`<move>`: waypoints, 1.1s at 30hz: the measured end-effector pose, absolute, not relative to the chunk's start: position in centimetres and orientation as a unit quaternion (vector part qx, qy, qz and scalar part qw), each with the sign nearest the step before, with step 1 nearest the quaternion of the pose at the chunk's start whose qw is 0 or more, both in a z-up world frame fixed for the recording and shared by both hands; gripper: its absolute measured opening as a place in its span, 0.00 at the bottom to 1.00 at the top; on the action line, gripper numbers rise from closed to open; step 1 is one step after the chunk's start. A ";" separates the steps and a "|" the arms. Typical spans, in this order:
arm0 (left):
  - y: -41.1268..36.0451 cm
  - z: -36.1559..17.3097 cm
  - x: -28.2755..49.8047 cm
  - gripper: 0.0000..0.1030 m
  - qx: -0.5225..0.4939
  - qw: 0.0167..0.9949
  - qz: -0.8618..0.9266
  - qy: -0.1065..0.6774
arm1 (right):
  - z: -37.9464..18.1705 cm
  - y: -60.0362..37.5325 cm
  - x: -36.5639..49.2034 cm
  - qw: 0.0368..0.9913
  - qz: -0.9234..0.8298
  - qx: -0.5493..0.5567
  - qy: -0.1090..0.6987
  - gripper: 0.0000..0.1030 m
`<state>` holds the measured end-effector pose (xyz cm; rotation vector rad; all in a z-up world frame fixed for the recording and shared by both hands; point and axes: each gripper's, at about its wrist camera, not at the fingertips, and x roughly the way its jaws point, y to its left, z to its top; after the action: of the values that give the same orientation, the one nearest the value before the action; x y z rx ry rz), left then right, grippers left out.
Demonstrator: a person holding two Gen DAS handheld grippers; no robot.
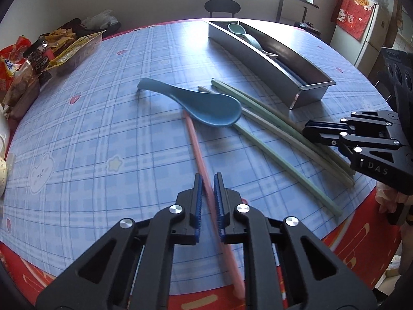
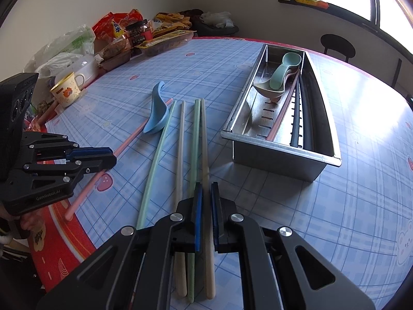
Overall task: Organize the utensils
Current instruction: 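Close the left tool on the pink chopstick while the right tool grips the cream chopstick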
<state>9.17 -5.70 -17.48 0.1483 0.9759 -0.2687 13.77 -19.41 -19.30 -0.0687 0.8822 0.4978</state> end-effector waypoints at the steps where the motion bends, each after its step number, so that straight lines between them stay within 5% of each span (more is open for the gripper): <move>1: -5.2 -17.5 9.2 0.14 0.067 0.873 -0.125 0.467 | -19.3 -19.4 13.7 0.874 0.238 -0.033 0.422 0.07; 21: -4.5 -17.9 9.6 0.13 0.065 0.890 -0.131 0.433 | -19.3 -18.1 13.5 0.880 0.216 -0.073 0.416 0.07; 33: 0.5 -17.1 9.0 0.10 -0.076 0.903 -0.126 0.403 | -19.0 -18.1 13.1 0.885 0.214 -0.074 0.407 0.06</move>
<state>8.98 0.51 -17.12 -0.1570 0.8324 -0.2602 13.13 -18.11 -18.99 -0.1534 0.8461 0.4460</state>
